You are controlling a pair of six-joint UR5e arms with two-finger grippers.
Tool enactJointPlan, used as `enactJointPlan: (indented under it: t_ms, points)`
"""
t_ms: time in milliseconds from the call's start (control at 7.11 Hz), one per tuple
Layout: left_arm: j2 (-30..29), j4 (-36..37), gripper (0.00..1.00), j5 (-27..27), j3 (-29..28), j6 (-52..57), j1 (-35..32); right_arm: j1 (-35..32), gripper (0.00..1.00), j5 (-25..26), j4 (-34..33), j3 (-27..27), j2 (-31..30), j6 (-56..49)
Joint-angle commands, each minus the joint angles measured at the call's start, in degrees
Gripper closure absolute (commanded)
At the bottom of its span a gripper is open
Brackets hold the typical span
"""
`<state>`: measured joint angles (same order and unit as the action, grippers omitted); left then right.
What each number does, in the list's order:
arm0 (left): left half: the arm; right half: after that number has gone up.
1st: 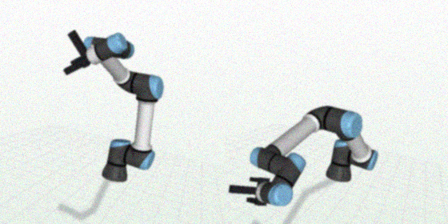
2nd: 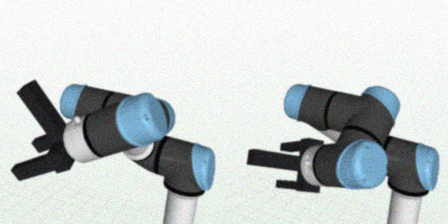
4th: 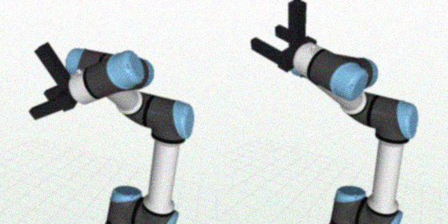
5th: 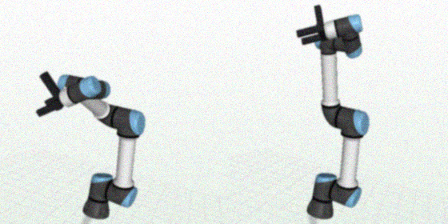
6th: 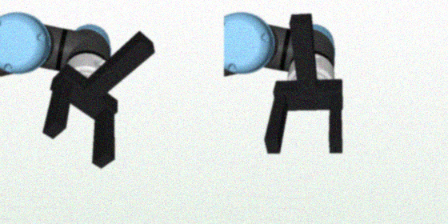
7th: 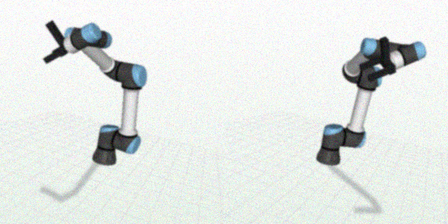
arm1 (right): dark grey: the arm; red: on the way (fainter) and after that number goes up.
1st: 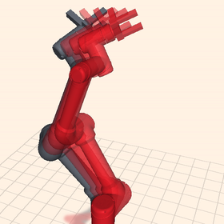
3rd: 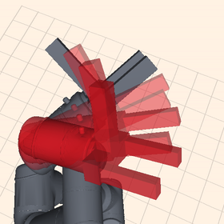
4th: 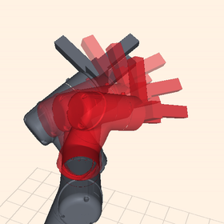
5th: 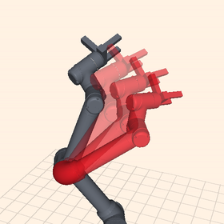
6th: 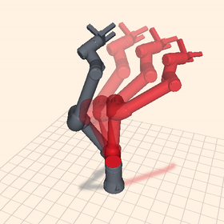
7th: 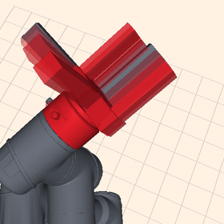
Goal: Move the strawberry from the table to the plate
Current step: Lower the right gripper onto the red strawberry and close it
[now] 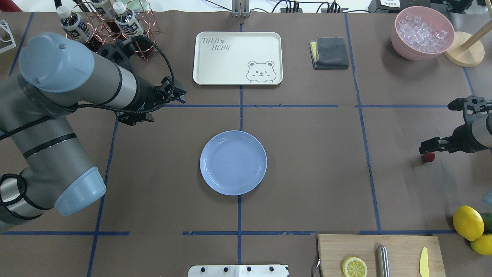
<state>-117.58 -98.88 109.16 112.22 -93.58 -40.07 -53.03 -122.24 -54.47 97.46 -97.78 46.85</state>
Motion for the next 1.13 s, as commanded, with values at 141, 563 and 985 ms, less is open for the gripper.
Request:
enactJointPlan:
  t_ms: [141, 563, 985]
  points:
    - [-0.1, 0.0, 0.0, 0.0, -0.07, -0.02, -0.09, 1.17, 0.2, 0.07, -0.02, -0.34, 0.57, 0.18]
    - [-0.1, 0.0, 0.0, 0.0, -0.07, 0.06, -0.09, 1.35, 0.4, 0.16, -0.11, -0.34, 0.48, 0.18]
    - [-0.19, 0.0, 0.0, 0.0, -0.07, 0.06, -0.09, 1.44, 0.47, 0.42, -0.28, -0.42, 0.39, 0.18]
